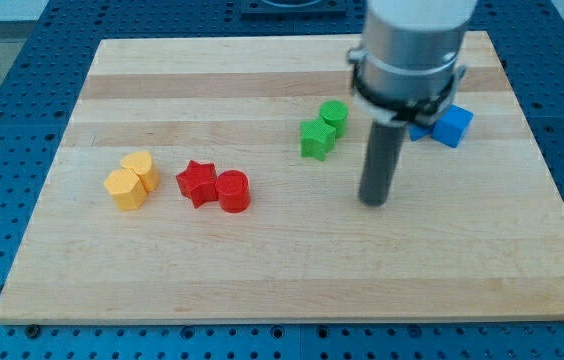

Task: Nudge the red star a bit up

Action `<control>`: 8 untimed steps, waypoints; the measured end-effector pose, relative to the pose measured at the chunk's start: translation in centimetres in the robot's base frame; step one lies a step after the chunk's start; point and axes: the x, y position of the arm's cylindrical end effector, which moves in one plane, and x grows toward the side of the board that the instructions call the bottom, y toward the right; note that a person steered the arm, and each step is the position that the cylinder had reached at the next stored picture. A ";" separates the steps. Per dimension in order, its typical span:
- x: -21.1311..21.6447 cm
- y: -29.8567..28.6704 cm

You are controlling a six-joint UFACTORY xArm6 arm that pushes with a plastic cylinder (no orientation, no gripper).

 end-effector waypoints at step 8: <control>-0.5 -20.8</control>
